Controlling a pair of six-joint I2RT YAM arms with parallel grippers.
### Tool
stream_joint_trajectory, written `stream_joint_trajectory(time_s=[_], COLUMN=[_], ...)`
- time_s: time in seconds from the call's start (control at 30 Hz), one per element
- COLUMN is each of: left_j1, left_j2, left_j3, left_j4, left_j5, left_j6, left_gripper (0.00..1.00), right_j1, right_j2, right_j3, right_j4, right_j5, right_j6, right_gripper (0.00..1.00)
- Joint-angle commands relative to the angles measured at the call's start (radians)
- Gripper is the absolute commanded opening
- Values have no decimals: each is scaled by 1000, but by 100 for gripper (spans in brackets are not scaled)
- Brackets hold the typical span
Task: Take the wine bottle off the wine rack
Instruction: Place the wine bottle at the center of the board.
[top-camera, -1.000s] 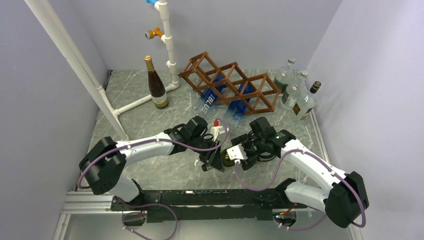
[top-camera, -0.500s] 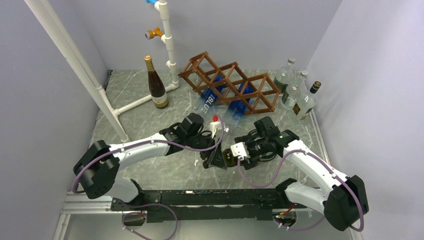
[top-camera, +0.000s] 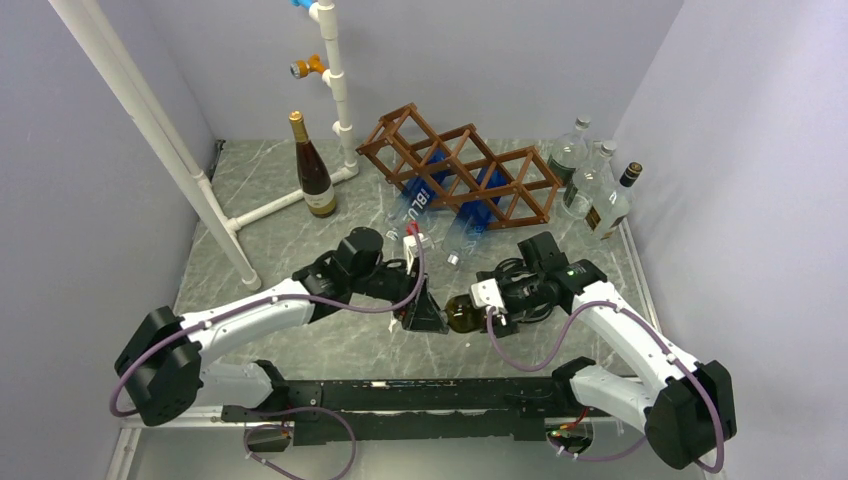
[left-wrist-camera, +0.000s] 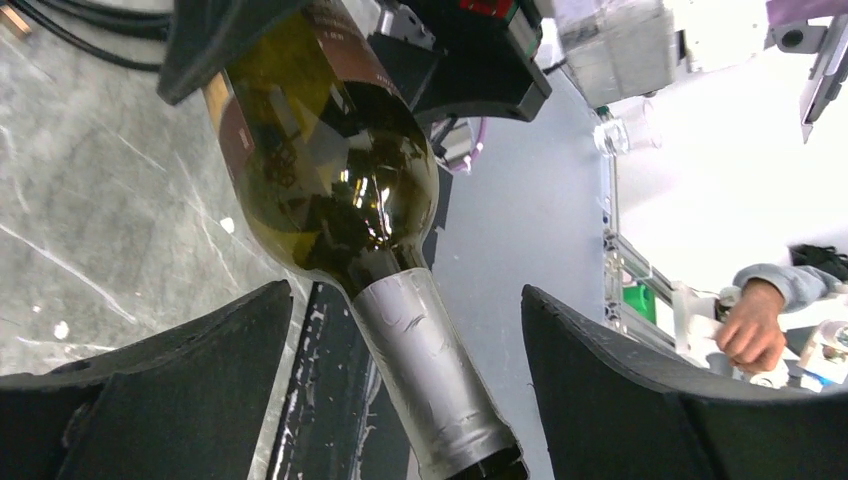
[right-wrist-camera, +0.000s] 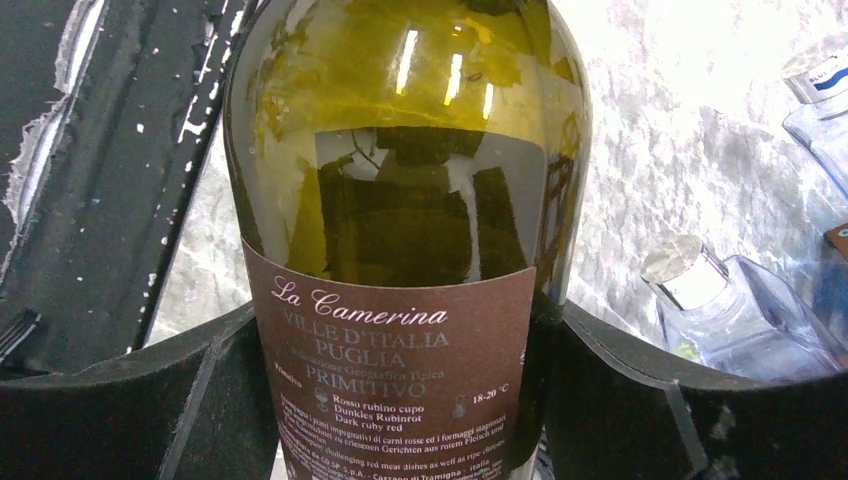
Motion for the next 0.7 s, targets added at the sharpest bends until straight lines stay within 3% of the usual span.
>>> stream_joint_trajectory(time_s=[0.0, 0.4, 0.67], left_j1=[7, 7, 8], left_j2=[-77, -407, -569], left_j3=[-17, -187, -289], left_j4=[91, 257, 290], left_j5=[-58, -283, -483], left_j6=[43, 123, 124], left_gripper=[91, 99, 100], right_j1=[-14, -33, -64], right_j2=[-33, -36, -34], right_j3=[30, 23, 26], right_j4=[11, 14, 23], right_j5=[-116, -146, -194], right_j6=[-12, -1, 36], right_gripper=[2, 2, 2])
